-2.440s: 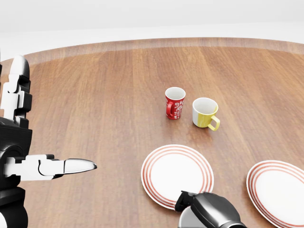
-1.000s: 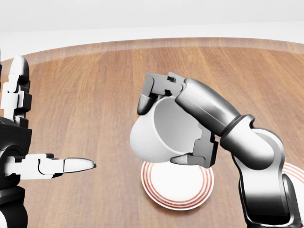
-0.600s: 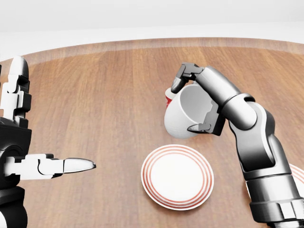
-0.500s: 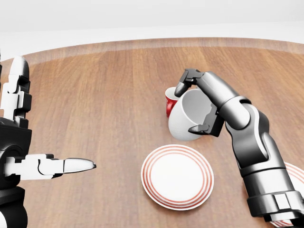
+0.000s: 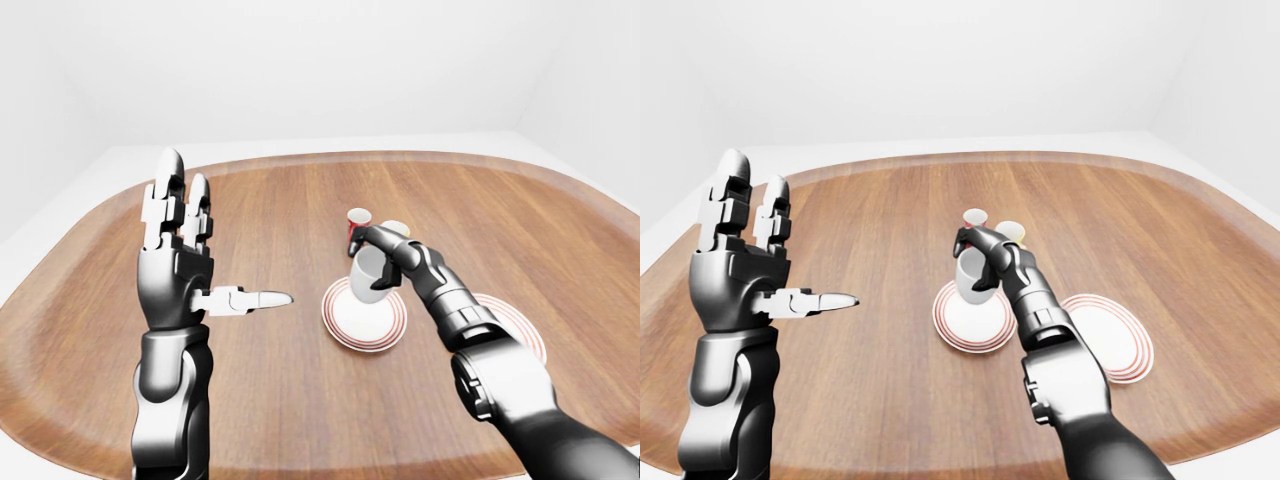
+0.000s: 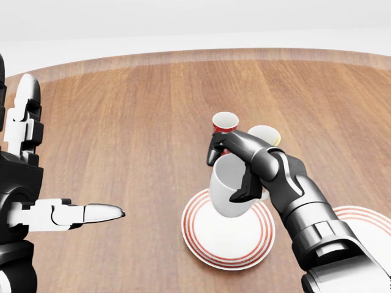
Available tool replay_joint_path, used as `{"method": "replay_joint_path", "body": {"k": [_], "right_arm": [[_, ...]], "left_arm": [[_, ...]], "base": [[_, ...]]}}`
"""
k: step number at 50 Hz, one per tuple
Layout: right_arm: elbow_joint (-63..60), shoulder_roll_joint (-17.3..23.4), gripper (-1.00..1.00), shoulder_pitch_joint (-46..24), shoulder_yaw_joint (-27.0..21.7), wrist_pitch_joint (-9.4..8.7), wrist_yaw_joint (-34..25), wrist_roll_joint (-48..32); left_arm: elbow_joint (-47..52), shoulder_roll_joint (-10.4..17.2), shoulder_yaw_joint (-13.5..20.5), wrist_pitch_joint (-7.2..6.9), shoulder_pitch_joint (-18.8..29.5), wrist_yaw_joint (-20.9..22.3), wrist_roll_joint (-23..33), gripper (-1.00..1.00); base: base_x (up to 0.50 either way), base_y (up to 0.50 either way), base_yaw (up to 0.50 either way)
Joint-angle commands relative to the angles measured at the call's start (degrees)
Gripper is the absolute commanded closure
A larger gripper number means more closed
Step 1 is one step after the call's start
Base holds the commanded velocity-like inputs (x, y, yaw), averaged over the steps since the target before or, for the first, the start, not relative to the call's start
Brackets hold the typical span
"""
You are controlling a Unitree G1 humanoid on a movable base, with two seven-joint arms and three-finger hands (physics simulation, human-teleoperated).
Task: Put the white mug on the left plate.
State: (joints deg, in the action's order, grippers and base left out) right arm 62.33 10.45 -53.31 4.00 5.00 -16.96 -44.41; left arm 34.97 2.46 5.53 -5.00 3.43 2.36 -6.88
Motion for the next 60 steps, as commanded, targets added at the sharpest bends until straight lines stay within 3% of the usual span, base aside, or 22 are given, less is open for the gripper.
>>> {"method": "replay_joint_path", "body": {"k": [1, 60], "right_arm": [[7.4, -0.9, 1.00, -1.8, -0.6, 0.00, -0.5, -4.8], [11.1, -3.0, 1.00, -0.1, 0.9, 0.00, 6.6, -10.9]], "left_arm": [[-0.1, -0.1, -0.2, 0.00, 0.0, 0.0, 0.1, -0.97], [0.4, -0.1, -0.1, 0.00, -0.3, 0.1, 0.0, -0.97]], "base": [[0.00, 0.00, 0.00], [0.00, 0.00, 0.00]]}}
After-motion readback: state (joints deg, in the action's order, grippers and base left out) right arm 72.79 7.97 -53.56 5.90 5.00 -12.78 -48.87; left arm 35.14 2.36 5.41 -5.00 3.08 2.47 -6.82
